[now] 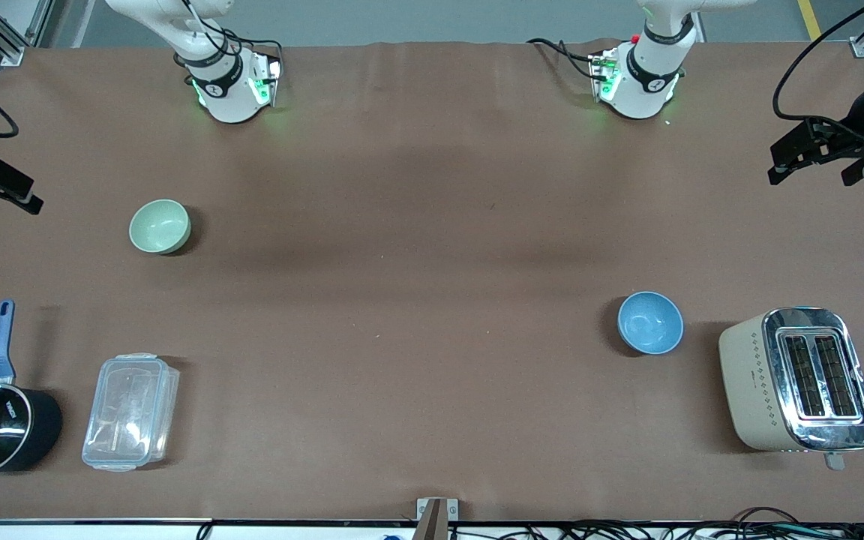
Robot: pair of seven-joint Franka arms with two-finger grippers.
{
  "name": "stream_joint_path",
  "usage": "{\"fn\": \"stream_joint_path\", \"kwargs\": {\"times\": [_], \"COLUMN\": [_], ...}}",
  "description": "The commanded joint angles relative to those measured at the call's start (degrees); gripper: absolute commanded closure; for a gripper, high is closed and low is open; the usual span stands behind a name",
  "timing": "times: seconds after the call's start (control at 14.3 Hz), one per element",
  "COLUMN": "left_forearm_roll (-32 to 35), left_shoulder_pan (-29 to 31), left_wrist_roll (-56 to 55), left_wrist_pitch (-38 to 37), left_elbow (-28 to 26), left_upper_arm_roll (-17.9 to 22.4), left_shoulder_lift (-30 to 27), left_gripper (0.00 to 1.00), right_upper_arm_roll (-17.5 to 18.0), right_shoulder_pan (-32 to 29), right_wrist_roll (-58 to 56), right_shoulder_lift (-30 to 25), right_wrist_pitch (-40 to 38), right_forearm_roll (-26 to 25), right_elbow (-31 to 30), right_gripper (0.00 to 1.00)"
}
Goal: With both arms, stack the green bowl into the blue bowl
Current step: 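Move the left gripper toward the blue bowl beside the toaster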
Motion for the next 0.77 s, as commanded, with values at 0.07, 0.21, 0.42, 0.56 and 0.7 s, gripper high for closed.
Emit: {"fn": "stream_joint_path", "kwargs": {"times": [0.07,0.21,0.42,0.56,0.7], "left_forearm_roll": [0.0,0.0,0.0,0.0,0.3], "left_shoulder_pan": [0.4,0.6,1.5,1.3,1.4], "left_wrist_roll": [0.6,0.2,0.4,0.1,0.1], "left_wrist_pitch": [-0.7,-0.7,0.1,4.4,12.8], "left_elbow": [0.5,0.5,-0.2,-1.9,-6.4], "left_upper_arm_roll": [0.6,0.6,0.6,0.6,0.6], "left_shoulder_lift": [-0.3,-0.1,4.9,8.5,10.9], "left_gripper": [0.0,0.0,0.0,0.0,0.0], "right_upper_arm_roll": [0.4,0.4,0.4,0.4,0.4], "right_shoulder_pan": [-0.1,0.0,-0.3,-0.3,-0.3], "right_wrist_roll": [-1.1,-2.5,-2.6,-2.8,-3.7], "right_shoulder_lift": [-1.8,-1.8,-1.6,-1.6,-1.9], "right_wrist_pitch": [0.3,0.2,0.2,0.2,1.0], "right_forearm_roll": [-0.7,-0.7,-0.7,-1.2,-3.2], "right_elbow": [-1.9,-1.9,-2.1,-2.5,-5.9], "right_gripper": [0.0,0.0,0.0,0.0,0.0]}}
